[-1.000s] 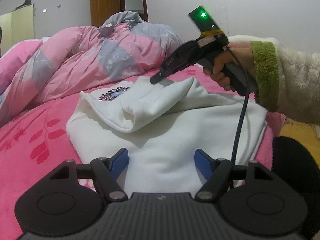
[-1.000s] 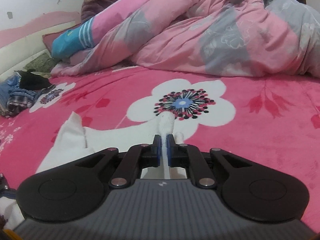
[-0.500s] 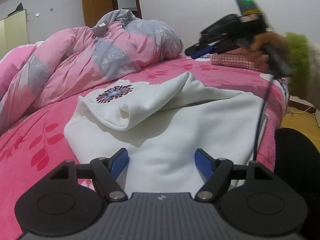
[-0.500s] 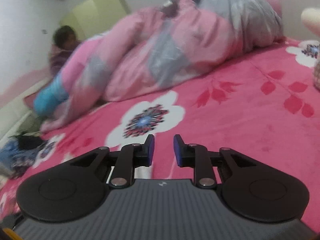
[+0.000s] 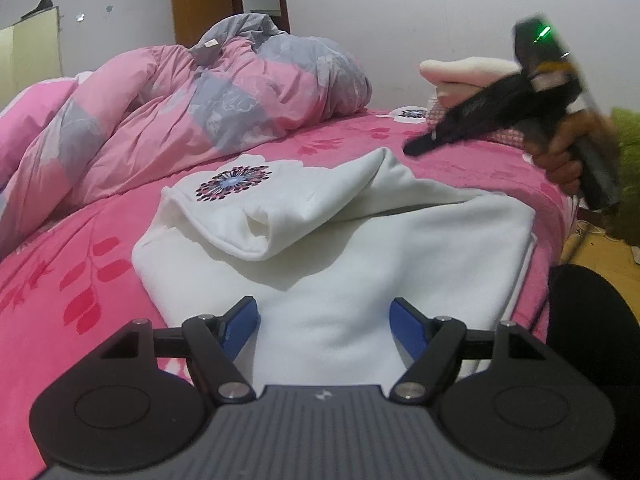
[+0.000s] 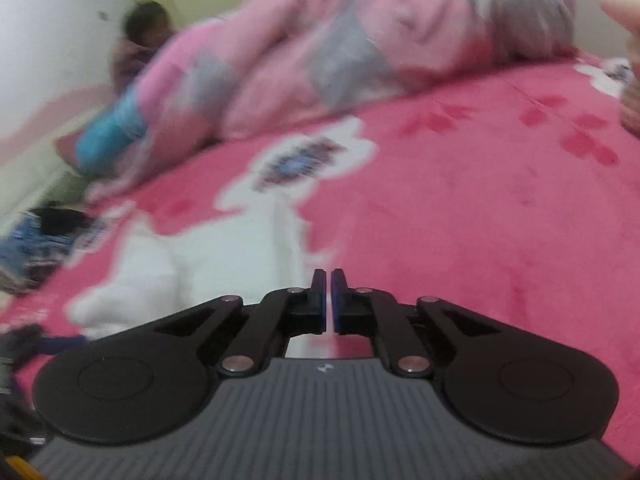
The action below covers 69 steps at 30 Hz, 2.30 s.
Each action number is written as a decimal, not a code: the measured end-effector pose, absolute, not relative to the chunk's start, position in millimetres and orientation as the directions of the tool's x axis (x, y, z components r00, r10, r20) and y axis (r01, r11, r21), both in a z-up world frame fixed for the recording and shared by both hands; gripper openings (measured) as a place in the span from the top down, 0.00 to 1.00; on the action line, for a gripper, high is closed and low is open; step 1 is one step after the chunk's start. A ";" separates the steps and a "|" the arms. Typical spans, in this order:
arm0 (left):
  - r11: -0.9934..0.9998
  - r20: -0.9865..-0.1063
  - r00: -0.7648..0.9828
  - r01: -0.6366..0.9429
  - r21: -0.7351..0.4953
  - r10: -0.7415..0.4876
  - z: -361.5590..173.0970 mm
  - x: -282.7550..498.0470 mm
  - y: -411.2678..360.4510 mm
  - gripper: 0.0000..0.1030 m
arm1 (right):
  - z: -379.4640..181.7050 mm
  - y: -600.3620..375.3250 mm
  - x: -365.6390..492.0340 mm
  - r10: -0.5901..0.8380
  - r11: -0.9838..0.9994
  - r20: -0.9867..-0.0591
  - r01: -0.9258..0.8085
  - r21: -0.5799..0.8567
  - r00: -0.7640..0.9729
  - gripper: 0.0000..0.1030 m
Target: Fold clothes
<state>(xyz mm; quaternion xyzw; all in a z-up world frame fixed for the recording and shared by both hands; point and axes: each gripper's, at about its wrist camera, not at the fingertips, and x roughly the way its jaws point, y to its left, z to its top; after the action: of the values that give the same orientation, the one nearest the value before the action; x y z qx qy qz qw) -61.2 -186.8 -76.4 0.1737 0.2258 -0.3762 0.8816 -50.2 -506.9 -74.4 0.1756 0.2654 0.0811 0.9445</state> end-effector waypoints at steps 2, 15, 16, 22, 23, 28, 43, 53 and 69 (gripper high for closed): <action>0.660 -0.528 0.620 0.738 0.140 -0.581 -76.7 -62.4 -186.4 0.27 | -55.4 -478.6 -59.1 0.312 0.934 -0.434 -0.190 0.301 0.845 0.95; 0.656 -0.512 0.621 0.742 0.138 -0.594 -81.6 -60.3 -186.1 0.27 | -41.2 -341.6 -38.6 0.373 0.720 -0.555 -0.610 -0.333 0.743 0.46; 0.655 -0.510 0.620 0.743 0.138 -0.596 -82.0 -59.9 -186.3 0.27 | -41.9 -336.9 -45.6 0.375 0.703 -0.560 -0.621 -0.348 0.738 0.46; 0.650 -0.504 0.615 0.748 0.131 -0.606 -84.0 -56.5 -187.5 0.26 | -56.4 -320.9 -46.8 0.369 0.614 -0.619 -0.682 -0.397 0.693 0.80; 0.651 -0.504 0.615 0.748 0.130 -0.607 -83.5 -56.1 -187.7 0.26 | -58.0 -321.6 -44.2 0.359 0.618 -0.617 -0.674 -0.405 0.700 0.89; 0.654 -0.507 0.609 0.748 0.112 -0.610 -77.0 -54.7 -185.9 0.27 | -44.6 -372.5 -7.3 0.400 0.797 -0.532 -0.570 -0.201 0.746 0.93; 0.649 -0.507 0.615 0.749 0.134 -0.604 -78.0 -56.9 -187.0 0.27 | -103.7 -516.7 59.1 0.503 0.778 -0.383 -0.214 0.590 0.775 0.96; 0.638 -0.512 0.636 0.743 0.203 -0.577 -81.8 -69.3 -191.6 0.27 | -98.6 -514.7 101.4 0.511 0.799 -0.381 -0.262 0.541 0.771 0.97; 0.657 -0.504 0.630 0.738 0.154 -0.591 -71.6 -62.0 -183.5 0.26 | -44.5 -557.4 -37.7 0.336 0.777 -0.314 -0.073 0.625 0.888 0.78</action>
<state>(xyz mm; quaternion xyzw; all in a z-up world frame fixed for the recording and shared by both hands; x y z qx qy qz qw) -62.0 -183.5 -71.6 0.1757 0.2099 -0.3753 0.8856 -37.7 -557.4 -44.5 0.3145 0.2090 0.1115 0.9192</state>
